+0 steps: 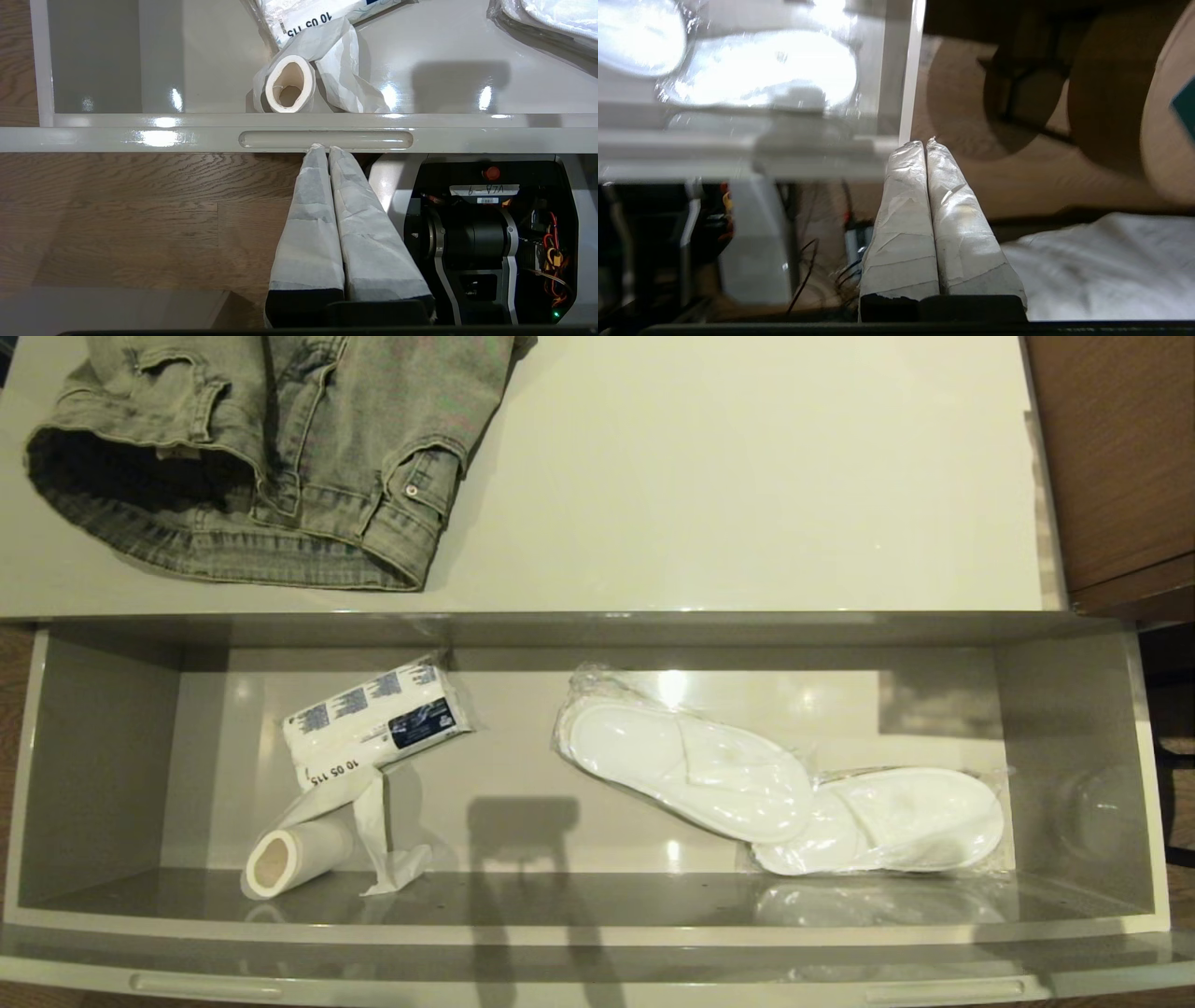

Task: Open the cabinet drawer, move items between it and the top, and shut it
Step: Close the drawer

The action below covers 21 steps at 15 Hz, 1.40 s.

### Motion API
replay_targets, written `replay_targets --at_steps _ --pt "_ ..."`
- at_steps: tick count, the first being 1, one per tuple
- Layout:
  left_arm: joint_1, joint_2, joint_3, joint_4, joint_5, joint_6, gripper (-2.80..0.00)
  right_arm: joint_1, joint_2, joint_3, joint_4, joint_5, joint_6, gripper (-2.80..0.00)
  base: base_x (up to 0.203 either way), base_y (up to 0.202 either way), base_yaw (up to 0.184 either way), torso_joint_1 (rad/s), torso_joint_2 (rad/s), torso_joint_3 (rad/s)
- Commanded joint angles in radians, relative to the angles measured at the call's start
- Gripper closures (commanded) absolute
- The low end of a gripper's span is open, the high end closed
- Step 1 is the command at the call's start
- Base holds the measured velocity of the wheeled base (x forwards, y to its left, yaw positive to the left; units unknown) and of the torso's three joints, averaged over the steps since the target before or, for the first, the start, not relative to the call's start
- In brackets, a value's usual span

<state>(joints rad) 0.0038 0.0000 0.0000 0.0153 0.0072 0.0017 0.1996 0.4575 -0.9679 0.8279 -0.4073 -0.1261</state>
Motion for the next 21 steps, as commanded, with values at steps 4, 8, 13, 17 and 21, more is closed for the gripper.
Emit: replay_targets --at_steps 4,8,13,17,21 --pt "0.001 0.002 0.000 0.000 0.000 0.000 0.00 -0.023 -0.174 -0.026 0.214 0.091 0.143 0.00 0.000 0.000 0.000 0.000 0.00 0.000" --pt "0.001 0.002 0.000 0.000 0.000 0.000 0.00 -0.103 -0.154 -0.048 0.255 0.199 0.233 0.00 0.000 0.000 0.000 0.000 0.00 0.000" --pt "0.001 0.002 0.000 0.000 0.000 0.000 0.00 -0.163 -0.164 -0.013 0.286 0.252 0.255 0.00 0.000 0.000 0.000 0.000 0.00 0.000" --pt "0.001 0.002 0.000 0.000 0.000 0.000 0.00 -0.233 -0.271 0.112 0.224 0.336 0.155 0.00 0.000 0.000 0.000 0.000 0.00 0.000" --pt "0.001 0.002 0.000 0.000 0.000 0.000 0.00 -0.213 -0.434 0.354 -0.022 0.348 0.030 0.00 0.000 0.000 0.000 0.000 0.00 0.000"
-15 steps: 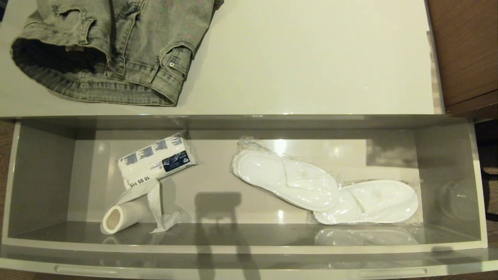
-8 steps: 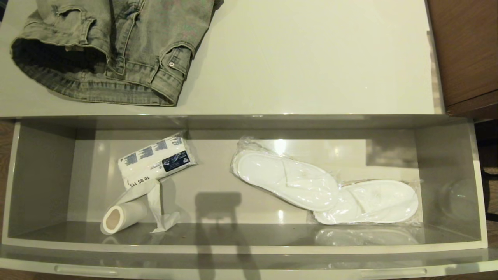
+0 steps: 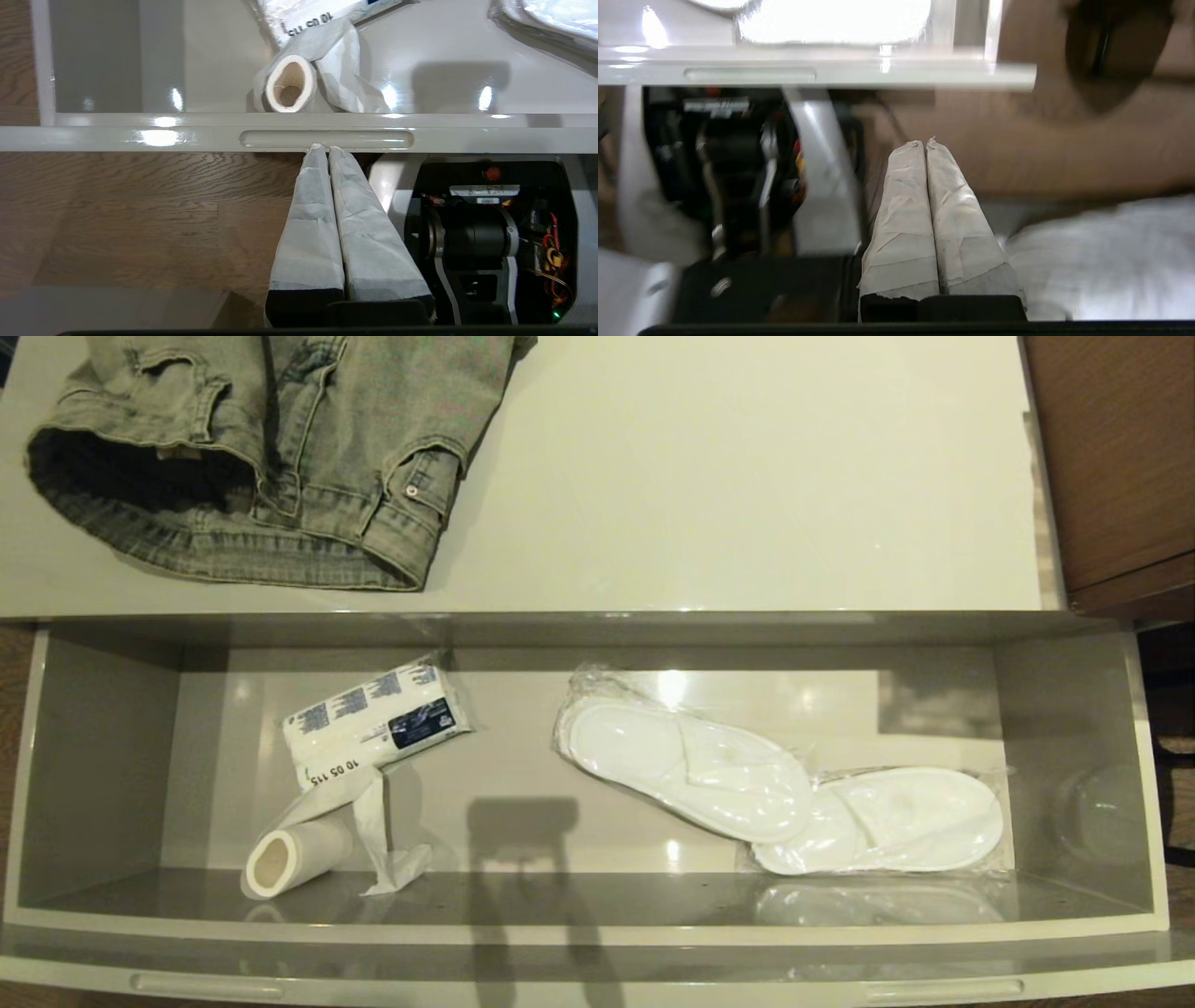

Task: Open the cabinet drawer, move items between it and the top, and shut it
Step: Close the drawer

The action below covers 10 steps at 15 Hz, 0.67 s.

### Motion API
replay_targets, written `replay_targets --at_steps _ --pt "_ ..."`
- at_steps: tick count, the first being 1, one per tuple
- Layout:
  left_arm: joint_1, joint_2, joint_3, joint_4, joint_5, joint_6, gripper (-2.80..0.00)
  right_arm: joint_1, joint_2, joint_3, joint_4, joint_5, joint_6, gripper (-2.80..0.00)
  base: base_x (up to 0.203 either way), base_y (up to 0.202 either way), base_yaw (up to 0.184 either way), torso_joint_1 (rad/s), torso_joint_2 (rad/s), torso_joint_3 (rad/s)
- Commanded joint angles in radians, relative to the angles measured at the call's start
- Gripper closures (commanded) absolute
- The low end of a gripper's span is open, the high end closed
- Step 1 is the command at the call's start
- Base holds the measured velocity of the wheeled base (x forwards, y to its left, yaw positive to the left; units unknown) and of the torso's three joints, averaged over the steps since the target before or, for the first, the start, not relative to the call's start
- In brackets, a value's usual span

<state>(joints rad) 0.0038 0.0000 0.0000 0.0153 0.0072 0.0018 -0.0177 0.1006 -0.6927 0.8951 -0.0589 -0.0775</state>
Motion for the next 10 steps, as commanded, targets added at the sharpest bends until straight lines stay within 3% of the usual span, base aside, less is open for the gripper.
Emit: replay_targets --at_steps 1,3,6,8,9,10 --pt "0.001 0.002 0.000 0.000 0.000 0.000 0.00 0.006 -0.080 0.119 -0.165 0.000 -0.024 0.00 0.000 0.000 0.000 0.000 0.00 0.000" --pt "0.001 0.002 0.000 0.000 0.000 0.000 0.00 0.007 -0.081 0.221 -0.354 0.000 -0.011 0.00 0.000 0.000 0.000 0.000 0.00 0.000" --pt "0.001 0.002 0.000 0.000 0.000 0.000 0.00 0.007 -0.082 0.497 -0.830 0.011 -0.009 0.00 0.000 0.000 0.000 0.000 0.00 0.000" --pt "0.001 0.002 0.000 0.000 0.000 0.000 0.00 0.007 -0.082 0.668 -1.089 0.044 -0.050 0.00 0.000 0.000 0.000 0.000 0.00 0.000" --pt "0.001 0.002 0.000 0.000 0.000 0.000 0.00 0.007 -0.082 0.705 -1.165 0.053 -0.064 0.00 0.000 0.000 0.000 0.000 0.00 0.000" --pt "0.001 0.002 0.000 0.000 0.000 0.000 0.00 0.007 -0.083 0.705 -1.154 0.053 -0.068 0.00 0.000 0.000 0.000 0.000 0.00 0.000"
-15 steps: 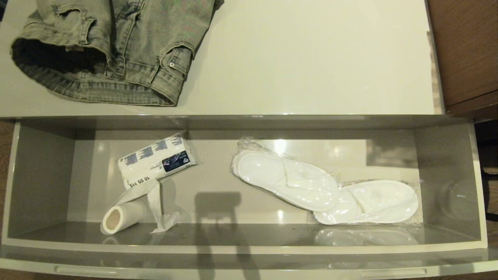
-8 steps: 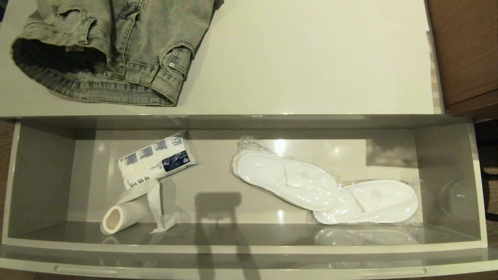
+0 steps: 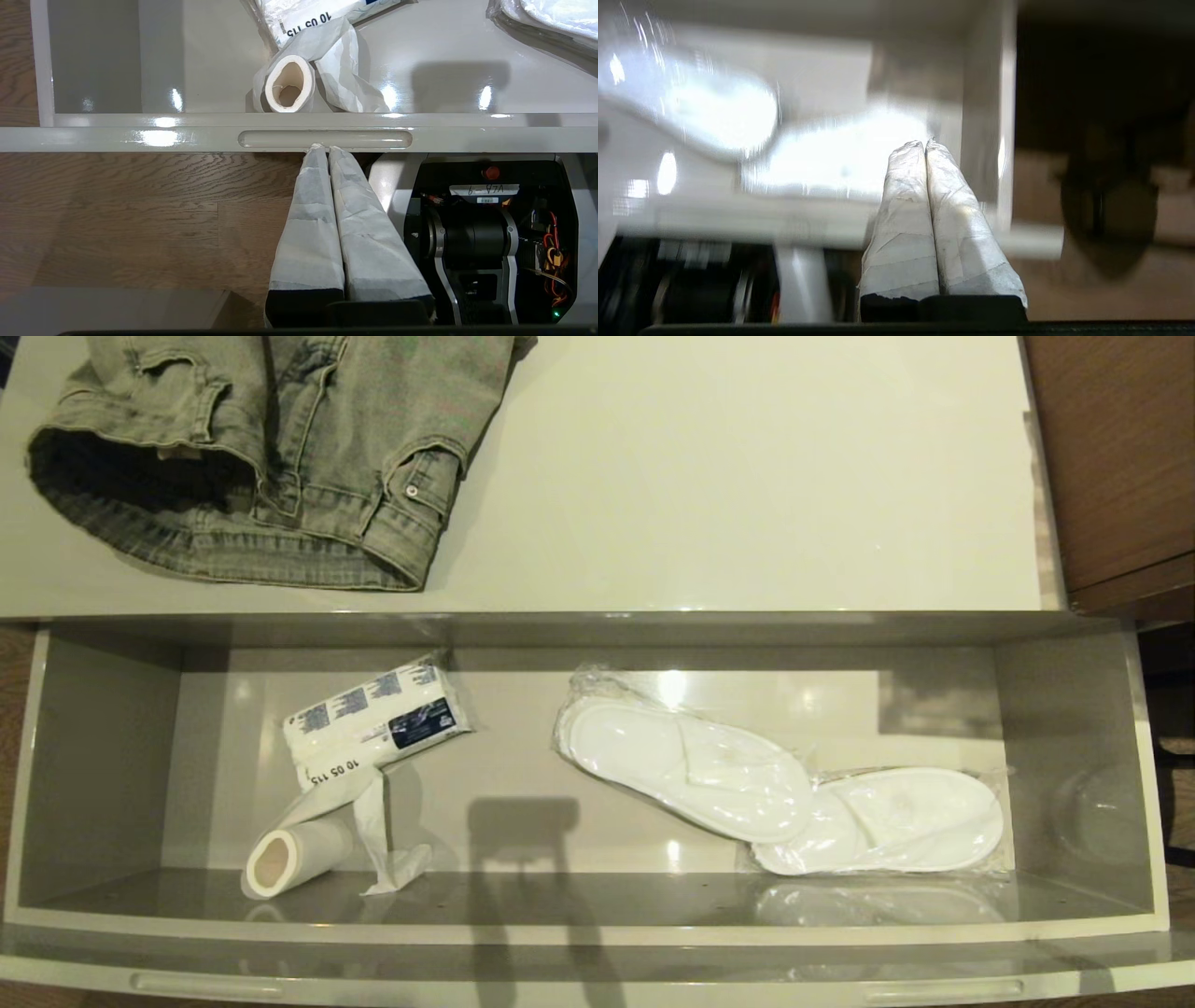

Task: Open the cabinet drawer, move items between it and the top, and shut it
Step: Close the drawer

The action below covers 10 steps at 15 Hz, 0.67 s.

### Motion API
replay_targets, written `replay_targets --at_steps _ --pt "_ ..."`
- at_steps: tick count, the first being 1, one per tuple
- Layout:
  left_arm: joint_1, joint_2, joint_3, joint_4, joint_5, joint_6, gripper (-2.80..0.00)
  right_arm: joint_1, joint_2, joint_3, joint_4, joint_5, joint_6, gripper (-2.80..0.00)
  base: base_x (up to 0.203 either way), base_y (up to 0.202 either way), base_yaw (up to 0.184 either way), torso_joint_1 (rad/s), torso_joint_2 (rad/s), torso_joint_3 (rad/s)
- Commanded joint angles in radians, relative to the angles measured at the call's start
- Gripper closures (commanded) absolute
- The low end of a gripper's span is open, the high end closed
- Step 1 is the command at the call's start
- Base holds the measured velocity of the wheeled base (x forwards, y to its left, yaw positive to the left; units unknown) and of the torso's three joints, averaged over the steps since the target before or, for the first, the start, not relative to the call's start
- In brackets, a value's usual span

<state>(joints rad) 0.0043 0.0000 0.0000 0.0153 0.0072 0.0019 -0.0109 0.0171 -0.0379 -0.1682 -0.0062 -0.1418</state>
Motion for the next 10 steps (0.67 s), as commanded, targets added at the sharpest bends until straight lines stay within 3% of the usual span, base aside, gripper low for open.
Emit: replay_targets --at_steps 1,3,10 --pt "0.000 0.002 0.000 0.000 0.000 0.000 0.00 0.000 0.001 0.045 0.000 0.000 0.004 0.00 0.000 0.000 0.000 0.000 0.00 0.000" --pt "0.000 0.002 0.000 0.000 0.000 0.000 0.00 0.000 0.000 0.039 0.125 0.021 0.062 0.00 0.000 0.000 0.000 0.000 0.00 0.000" --pt "0.000 0.002 0.000 0.000 0.000 0.000 0.00 0.000 0.000 0.038 0.161 0.016 0.098 0.00 0.000 0.000 0.000 0.000 0.00 0.000"
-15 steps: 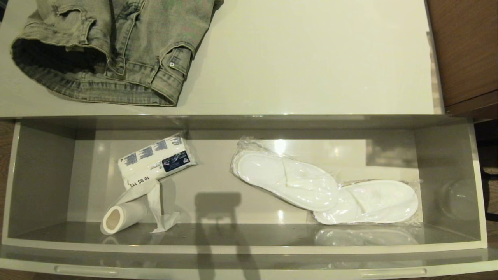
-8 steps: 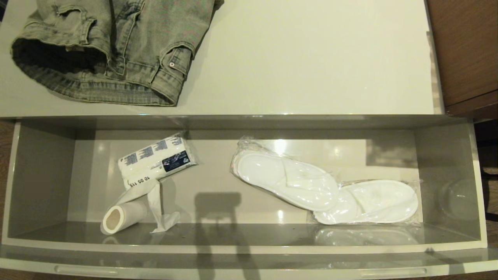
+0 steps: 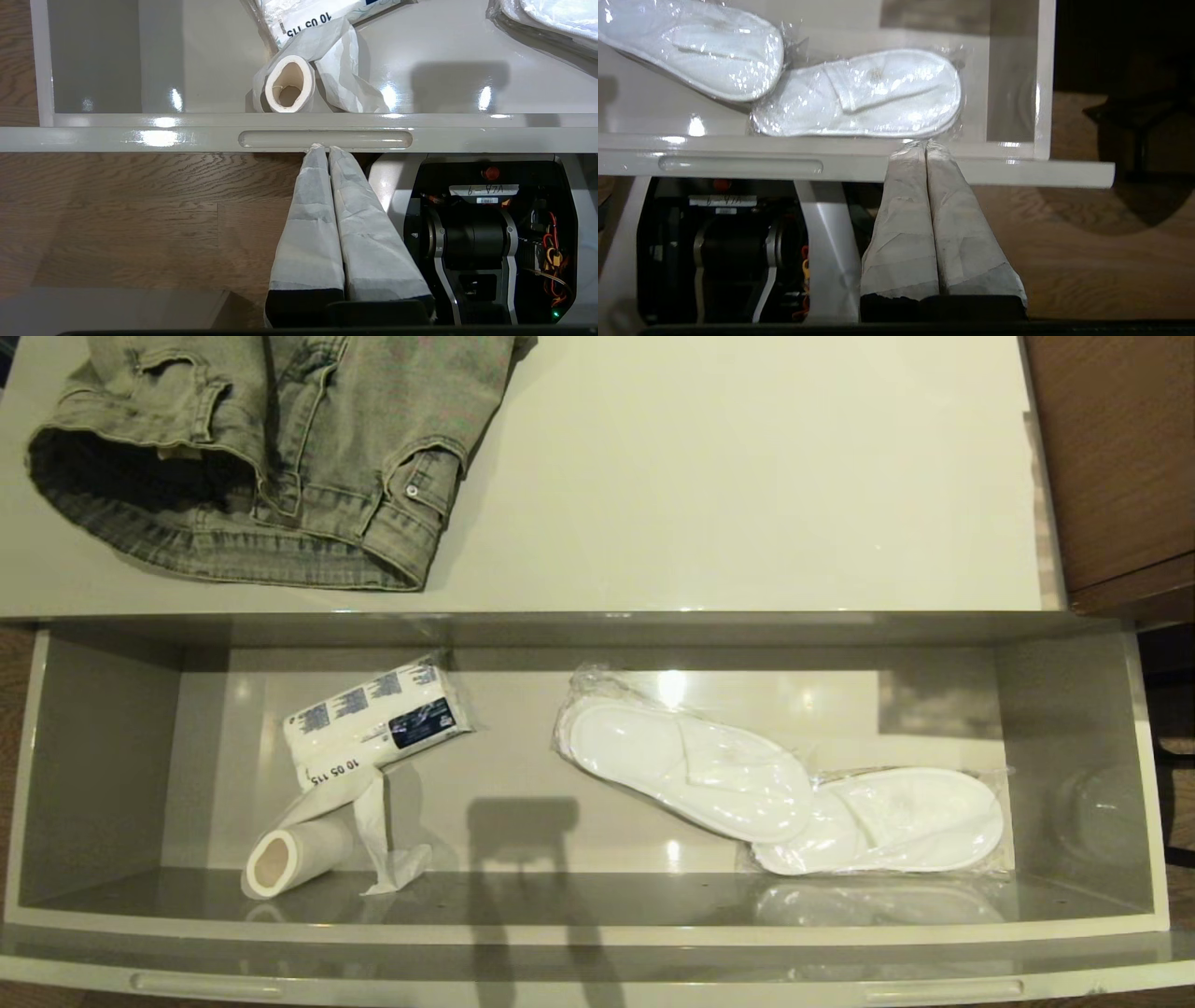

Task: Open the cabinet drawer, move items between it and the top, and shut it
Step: Close the drawer

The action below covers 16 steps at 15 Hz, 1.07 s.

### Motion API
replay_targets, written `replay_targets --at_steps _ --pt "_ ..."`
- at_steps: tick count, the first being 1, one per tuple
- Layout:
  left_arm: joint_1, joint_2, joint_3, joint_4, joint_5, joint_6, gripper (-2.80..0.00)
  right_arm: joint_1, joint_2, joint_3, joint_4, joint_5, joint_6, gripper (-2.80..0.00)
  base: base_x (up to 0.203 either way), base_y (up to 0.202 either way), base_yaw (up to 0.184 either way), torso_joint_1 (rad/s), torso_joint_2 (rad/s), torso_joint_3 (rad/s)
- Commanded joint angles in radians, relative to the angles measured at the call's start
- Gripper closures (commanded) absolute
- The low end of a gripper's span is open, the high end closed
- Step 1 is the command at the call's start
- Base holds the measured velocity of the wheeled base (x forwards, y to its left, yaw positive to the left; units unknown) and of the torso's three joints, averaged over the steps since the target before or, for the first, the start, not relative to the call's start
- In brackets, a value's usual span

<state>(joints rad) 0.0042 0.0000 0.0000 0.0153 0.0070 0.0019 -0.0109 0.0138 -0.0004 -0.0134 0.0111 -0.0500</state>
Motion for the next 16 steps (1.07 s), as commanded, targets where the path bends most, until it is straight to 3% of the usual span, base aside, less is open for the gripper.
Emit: replay_targets --at_steps 1,3,16 --pt "0.000 0.002 0.000 0.000 0.001 0.000 0.00 0.000 0.003 0.002 0.018 -0.003 0.018 0.00 0.000 0.000 0.000 0.000 0.00 0.000" --pt "0.000 0.002 0.000 0.000 0.001 0.000 0.00 0.000 0.003 0.002 0.015 0.003 -0.025 0.00 0.000 0.000 0.000 0.000 0.00 0.000" --pt "0.000 0.002 0.000 0.000 0.001 0.000 0.00 0.000 0.003 -0.007 0.036 0.004 -0.025 0.00 0.000 0.000 0.000 0.000 0.00 0.000"
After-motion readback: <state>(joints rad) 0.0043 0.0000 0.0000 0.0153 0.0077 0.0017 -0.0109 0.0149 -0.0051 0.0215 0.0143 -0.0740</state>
